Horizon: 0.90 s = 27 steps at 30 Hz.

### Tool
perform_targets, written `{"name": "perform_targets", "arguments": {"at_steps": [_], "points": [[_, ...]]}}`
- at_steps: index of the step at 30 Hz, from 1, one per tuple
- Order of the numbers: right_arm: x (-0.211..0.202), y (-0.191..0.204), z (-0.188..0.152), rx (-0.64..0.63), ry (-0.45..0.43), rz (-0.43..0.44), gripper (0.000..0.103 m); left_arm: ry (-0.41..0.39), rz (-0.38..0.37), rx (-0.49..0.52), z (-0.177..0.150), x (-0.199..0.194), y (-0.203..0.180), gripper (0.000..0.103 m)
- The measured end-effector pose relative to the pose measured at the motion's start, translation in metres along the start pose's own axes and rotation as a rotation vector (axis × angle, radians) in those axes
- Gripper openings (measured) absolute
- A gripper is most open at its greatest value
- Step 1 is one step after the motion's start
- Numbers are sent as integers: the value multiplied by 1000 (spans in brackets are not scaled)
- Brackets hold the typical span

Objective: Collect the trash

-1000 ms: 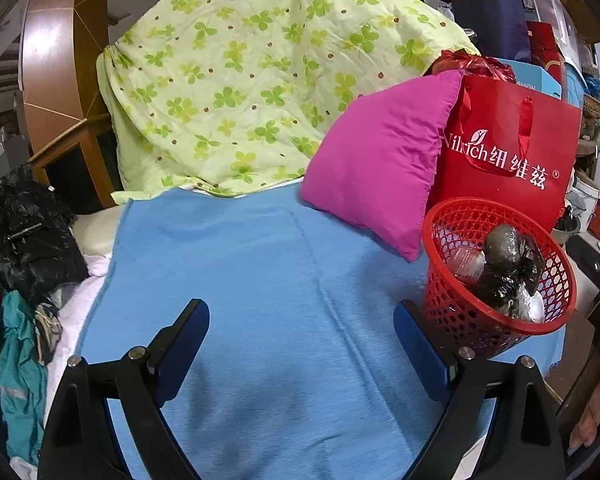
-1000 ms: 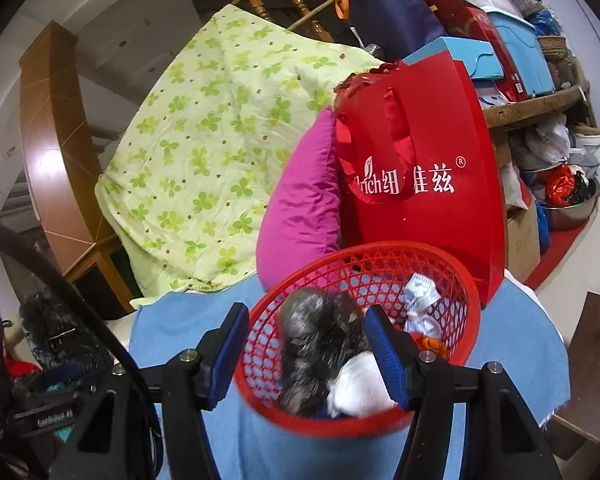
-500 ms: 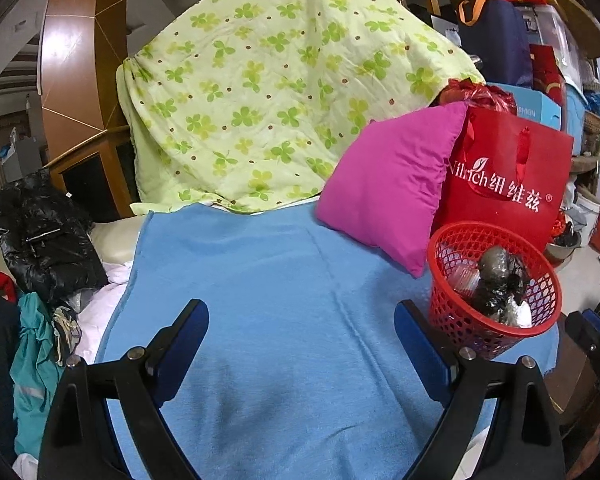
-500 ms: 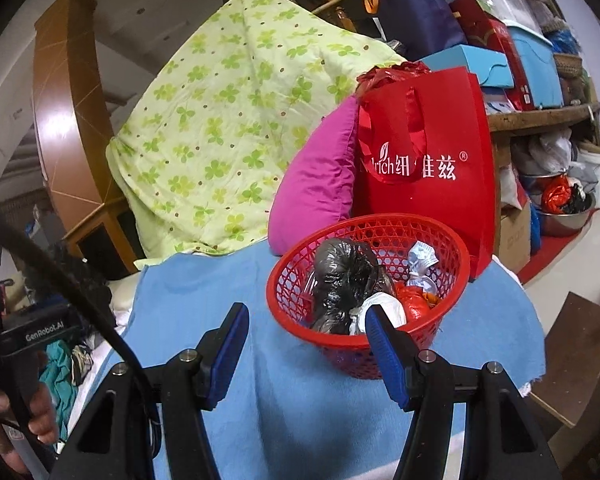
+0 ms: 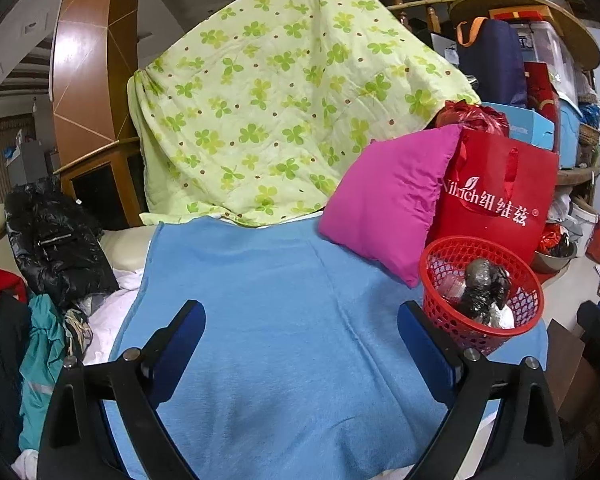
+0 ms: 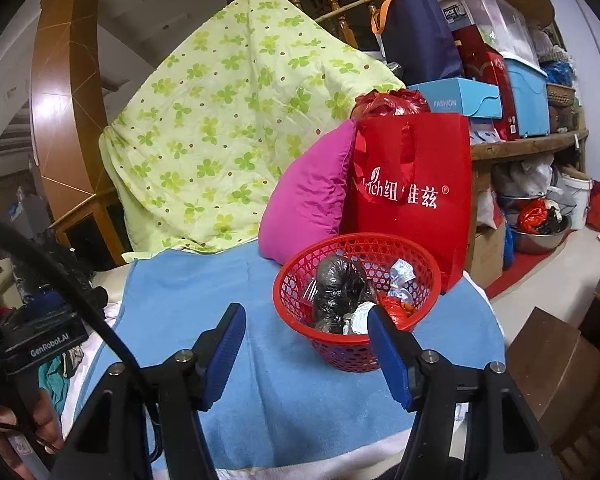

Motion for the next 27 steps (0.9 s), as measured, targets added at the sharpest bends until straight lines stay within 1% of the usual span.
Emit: {"name": "perform_targets", "arguments": {"at_steps": [4,8,10,19,27], "points": [[-13,5,2,-17,-13,4,70,-24,3,19,1,-16,-2,97],[-23,10,4,-35,-27,11,71,-49,7,28,3,-29,-1,98],[-28,12,5,-39,-36,13,72,-65,19,33,6,-37,0,101],[-45,17,11,-43,-68,13,72,-119,48,43,13,-65,4,101],[-53,25,14,-75,-57,-5,73,-111,52,48,13,-75,5,102]]}}
Point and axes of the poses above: each gripper's, at about its wrist camera, not at the fingertips, and x roughly the way its jaws point, y to its left, z to its top, the point moved 1 cm from there along x, roughly the way its jaws point
